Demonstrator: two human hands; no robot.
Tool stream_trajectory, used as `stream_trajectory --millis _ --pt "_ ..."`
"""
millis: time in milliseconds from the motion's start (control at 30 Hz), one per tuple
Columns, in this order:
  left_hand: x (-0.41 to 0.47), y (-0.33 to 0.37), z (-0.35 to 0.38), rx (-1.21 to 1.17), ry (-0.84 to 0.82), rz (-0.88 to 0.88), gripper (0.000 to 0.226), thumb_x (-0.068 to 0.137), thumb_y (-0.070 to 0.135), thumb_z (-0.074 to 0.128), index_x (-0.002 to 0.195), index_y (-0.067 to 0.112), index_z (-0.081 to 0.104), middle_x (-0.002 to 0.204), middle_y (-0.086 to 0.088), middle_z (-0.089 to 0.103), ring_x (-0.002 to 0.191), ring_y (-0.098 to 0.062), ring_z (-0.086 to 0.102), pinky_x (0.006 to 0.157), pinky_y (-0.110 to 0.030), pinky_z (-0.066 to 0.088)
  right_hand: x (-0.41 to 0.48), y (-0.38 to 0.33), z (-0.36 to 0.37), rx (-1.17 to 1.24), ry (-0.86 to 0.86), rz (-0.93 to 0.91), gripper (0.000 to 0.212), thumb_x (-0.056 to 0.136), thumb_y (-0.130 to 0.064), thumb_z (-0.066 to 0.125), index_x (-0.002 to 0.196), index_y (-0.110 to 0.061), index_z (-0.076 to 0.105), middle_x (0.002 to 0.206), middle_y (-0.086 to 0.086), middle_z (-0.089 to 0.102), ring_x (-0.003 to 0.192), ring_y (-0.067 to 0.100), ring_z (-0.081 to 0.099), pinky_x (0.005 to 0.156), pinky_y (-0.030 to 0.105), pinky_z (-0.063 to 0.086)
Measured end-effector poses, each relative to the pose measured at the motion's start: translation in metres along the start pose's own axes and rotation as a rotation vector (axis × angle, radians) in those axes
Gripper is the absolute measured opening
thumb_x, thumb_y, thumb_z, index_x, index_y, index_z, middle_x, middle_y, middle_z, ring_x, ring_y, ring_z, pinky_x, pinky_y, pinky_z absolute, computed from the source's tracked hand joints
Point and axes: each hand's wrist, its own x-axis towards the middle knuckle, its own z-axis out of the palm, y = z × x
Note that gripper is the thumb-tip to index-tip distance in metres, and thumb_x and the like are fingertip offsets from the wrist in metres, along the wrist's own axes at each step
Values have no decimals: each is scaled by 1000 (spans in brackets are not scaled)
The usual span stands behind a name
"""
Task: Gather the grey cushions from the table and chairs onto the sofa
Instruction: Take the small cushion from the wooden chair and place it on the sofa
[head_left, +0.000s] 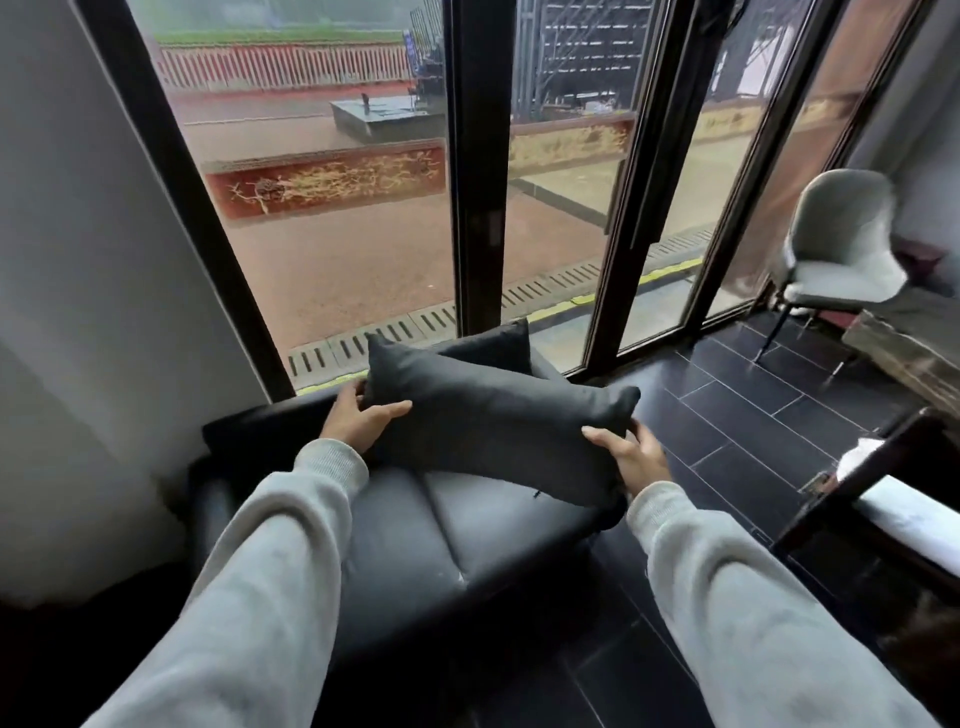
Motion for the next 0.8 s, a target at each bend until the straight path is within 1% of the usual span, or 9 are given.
stream_trajectory --millis 67,200,267,333,433,567,633,700,800 --pt "39 9 20 39 -31 -3 81 77 26 87 146 17 47 131 -5 59 117 -22 59 100 -33 49 28 -1 -3 -38 60 5 86 51 -48 91 131 -28 65 120 -2 74 106 19 72 96 40 58" --pt "105 22 70 107 -113 -25 80 79 30 86 148 18 45 129 -1 57 117 -22 56 101 -35 46 88 6 -15 9 125 37 81 51 -43 94 126 -30 67 116 -4 76 103 20 74 97 45 58" --pt "135 21 98 135 -157 -42 79 80 32 85 147 19 45 138 -5 59 123 -26 57 107 -41 46 118 18 -22 36 172 76 82 46 -42 96 122 -30 66 117 -2 75 104 22 74 98 48 57" --pt "162 17 129 181 -173 -53 84 78 35 86 149 19 44 145 -10 56 131 -31 55 112 -48 44 147 33 -28 56 211 126 82 42 -44 96 117 -30 65 118 -1 73 106 23 72 99 49 56" --pt "197 7 178 317 -170 -35 93 75 47 86 151 17 42 151 -10 52 136 -32 52 110 -47 45 192 57 -34 119 257 190 78 39 -49 95 107 -30 63 115 0 72 105 22 71 100 48 55" --pt "249 -11 238 356 -159 -97 96 71 60 84 148 19 43 148 -8 54 131 -29 55 104 -42 47 247 90 -36 164 343 280 96 36 -57 93 121 -22 61 122 1 68 109 20 67 106 44 51" --pt "282 -24 266 332 -186 -122 98 69 66 82 148 24 42 146 -3 55 129 -26 56 105 -40 47 274 110 -36 194 358 316 97 37 -57 93 122 -26 59 124 0 66 112 22 65 107 46 49" --pt "316 -45 290 321 -215 -132 96 69 69 80 148 31 40 142 1 56 122 -21 59 104 -40 49 301 136 -35 247 367 331 96 40 -52 95 127 -30 60 128 0 65 116 23 65 108 47 49" --pt "361 -86 324 332 -251 -152 76 73 64 77 138 38 46 129 8 63 109 -12 64 100 -39 53 332 177 -30 354 361 392 94 58 -35 97 142 -33 56 138 -1 61 123 23 63 109 46 48"
